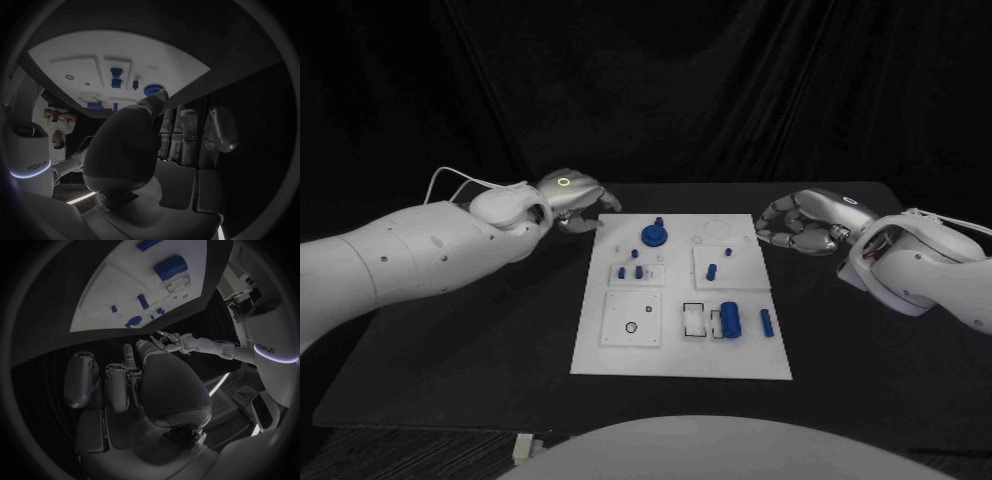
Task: Assemble the parts on the task board
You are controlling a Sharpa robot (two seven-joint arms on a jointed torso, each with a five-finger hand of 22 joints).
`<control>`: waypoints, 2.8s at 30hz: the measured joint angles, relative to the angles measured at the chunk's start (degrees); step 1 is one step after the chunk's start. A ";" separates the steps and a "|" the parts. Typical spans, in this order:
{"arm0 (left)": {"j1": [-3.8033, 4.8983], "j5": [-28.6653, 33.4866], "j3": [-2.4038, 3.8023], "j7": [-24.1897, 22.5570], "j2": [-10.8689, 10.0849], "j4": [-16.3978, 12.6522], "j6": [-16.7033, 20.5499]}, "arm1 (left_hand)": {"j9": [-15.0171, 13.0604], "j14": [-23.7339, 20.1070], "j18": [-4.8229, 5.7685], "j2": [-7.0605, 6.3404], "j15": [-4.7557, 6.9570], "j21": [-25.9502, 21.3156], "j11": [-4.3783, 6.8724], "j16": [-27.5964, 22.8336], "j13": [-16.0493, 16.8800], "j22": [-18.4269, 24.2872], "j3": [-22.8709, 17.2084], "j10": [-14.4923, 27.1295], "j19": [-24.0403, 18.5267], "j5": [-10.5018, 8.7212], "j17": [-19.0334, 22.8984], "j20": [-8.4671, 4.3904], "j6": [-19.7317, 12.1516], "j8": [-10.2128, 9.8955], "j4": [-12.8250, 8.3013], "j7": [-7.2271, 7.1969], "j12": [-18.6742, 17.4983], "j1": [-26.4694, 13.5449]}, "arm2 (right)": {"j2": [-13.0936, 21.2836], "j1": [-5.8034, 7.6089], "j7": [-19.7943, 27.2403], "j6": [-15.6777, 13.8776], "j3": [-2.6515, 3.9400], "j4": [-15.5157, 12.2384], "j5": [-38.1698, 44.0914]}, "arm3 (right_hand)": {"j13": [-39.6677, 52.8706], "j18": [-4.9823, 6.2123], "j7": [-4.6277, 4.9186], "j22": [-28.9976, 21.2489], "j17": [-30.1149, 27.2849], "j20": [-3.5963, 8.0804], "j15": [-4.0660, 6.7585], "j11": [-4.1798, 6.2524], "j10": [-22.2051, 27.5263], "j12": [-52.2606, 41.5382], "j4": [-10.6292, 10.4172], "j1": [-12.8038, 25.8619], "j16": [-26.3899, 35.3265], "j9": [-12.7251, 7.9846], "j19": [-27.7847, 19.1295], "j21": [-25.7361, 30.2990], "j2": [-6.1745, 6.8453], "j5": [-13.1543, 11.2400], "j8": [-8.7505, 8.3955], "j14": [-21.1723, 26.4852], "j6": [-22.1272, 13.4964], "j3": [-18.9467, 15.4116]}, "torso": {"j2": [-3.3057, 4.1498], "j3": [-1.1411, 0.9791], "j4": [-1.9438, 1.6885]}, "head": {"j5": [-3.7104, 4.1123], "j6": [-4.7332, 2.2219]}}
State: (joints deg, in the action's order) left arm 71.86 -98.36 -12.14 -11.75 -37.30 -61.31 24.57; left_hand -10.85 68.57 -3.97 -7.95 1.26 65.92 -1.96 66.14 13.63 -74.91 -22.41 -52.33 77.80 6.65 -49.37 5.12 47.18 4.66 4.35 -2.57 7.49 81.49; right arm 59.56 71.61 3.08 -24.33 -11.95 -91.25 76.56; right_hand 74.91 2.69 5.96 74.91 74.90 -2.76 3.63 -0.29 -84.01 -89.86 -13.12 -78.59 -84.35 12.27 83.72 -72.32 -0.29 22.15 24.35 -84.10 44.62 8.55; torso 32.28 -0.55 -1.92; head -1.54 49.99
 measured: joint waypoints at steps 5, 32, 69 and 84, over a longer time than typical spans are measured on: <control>2.61 4.98 0.04 -1.97 -3.70 -3.71 1.83 | 0.69 -11.34 -4.08 1.63 -1.35 -23.50 -1.40 -12.15 0.60 0.00 -1.73 1.18 -15.00 4.77 11.78 1.17 2.63 0.45 5.69 3.50 0.70 -4.29 | -0.16 2.89 -0.40 -0.62 0.01 -0.46 0.14 | 0.22 0.00 -0.11 0.00 0.00 -0.13 -0.22 -0.60 2.79 6.85 -0.32 -0.51 -0.86 -0.11 0.13 -1.73 0.52 0.00 -0.39 0.22 1.78 0.63 | -0.07 0.01 0.00 | -0.38 0.00; -3.51 85.31 -0.14 -26.15 -10.42 -14.95 -24.11 | 4.08 -54.12 -5.36 15.04 -8.02 -62.27 -4.87 -54.05 -6.01 26.20 29.79 27.54 -63.13 16.38 42.99 8.90 -3.51 -0.61 12.39 8.44 10.72 -6.91 | -5.24 6.19 -2.30 1.70 0.03 3.09 4.49 | -43.24 1.82 0.80 0.03 0.00 -2.36 -3.19 -4.38 40.43 55.87 1.35 -3.97 2.83 0.30 -3.59 6.29 8.53 17.21 -4.28 0.11 2.23 10.51 | 0.01 0.49 -0.25 | 0.13 0.00; -5.60 95.88 -0.13 -26.99 -12.75 -17.20 -32.80 | 3.45 -53.49 -5.33 17.68 -9.78 -62.26 -5.61 -52.84 -9.15 30.77 30.85 30.45 -61.88 22.41 44.20 10.56 -3.16 0.74 12.24 9.54 14.08 0.31 | -13.68 -1.36 -5.11 7.62 0.00 10.75 27.62 | -53.68 1.80 -3.98 0.01 0.03 -1.93 -2.41 -4.09 42.77 63.95 3.50 -2.09 3.14 1.03 -3.57 7.82 10.23 3.77 -8.66 0.06 1.33 4.91 | 0.08 0.34 -0.05 | 0.76 0.00; -5.76 96.01 -0.13 -27.03 -12.86 -16.94 -33.10 | 3.53 -53.14 -5.33 17.77 -10.13 -61.81 -5.74 -52.40 -9.63 31.20 30.85 31.55 -61.17 23.28 44.36 11.27 -3.82 0.74 12.23 9.57 14.04 1.44 | -16.31 -2.18 -4.58 8.50 0.02 15.39 27.98 | -54.30 1.80 -3.99 0.00 0.03 -1.93 -2.41 -4.08 42.36 64.17 3.56 -2.32 3.55 1.12 -3.57 8.06 10.01 3.76 -9.31 0.06 1.75 4.97 | 0.07 0.32 -0.07 | 0.95 0.00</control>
State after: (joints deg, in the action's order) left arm 66.10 -2.35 -12.27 -38.78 -50.16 -78.26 -8.53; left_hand -7.33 15.43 -9.29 9.82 -8.87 4.11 -7.70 13.75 4.00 -43.71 8.44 -20.78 16.63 29.93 -5.01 16.39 43.35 5.40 16.58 6.99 21.52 82.93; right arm 43.26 69.43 -1.50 -15.83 -11.93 -75.86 104.54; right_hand 20.60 4.49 1.97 74.91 74.93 -4.70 1.23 -4.37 -41.65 -25.69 -9.56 -80.91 -80.80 13.38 80.15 -64.26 9.71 25.91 15.04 -84.04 46.37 13.53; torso 32.35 -0.23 -1.99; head -0.59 49.99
